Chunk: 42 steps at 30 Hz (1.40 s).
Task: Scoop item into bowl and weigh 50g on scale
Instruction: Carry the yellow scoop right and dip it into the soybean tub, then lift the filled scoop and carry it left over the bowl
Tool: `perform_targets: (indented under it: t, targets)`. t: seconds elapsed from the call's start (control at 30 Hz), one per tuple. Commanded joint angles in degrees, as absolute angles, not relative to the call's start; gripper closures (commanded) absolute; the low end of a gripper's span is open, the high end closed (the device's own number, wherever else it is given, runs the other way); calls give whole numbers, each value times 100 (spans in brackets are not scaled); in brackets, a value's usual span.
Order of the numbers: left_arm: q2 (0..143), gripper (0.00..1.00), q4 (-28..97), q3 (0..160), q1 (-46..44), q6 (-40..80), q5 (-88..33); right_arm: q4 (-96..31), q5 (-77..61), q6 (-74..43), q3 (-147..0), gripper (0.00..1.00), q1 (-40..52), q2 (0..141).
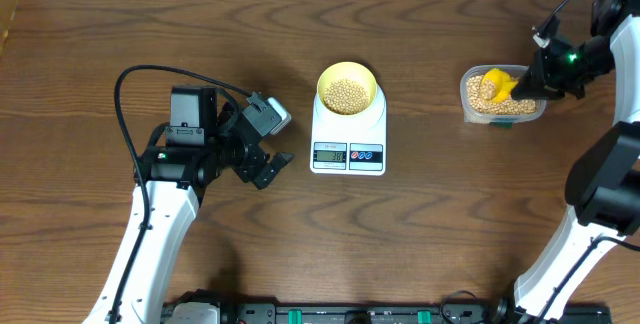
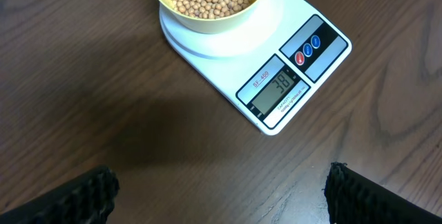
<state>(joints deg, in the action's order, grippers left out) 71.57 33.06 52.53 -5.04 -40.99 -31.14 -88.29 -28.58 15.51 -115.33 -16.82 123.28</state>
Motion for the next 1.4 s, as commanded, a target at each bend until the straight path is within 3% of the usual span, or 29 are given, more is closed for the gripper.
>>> perform_targets:
  t: [0.0,0.43,0.97,1.37]
  targets:
    - [7192,3,3321,5266,-489,-4198,-3081,-8766,-3334,1721,-11518,99,-1717,11911]
    - [7192,3,3321,5266,-489,-4198,-3081,-8340,-4716,1785,-11518,99,-1208,11850]
    - [7192,2,3321,5266,-489,-4198,-3081,-7708,-4611,972,-11518,99,449,11850]
    - [7192,3,3321,5266,-489,-4198,-3081,-7422,-3494,773,-11518,99,1398,11850]
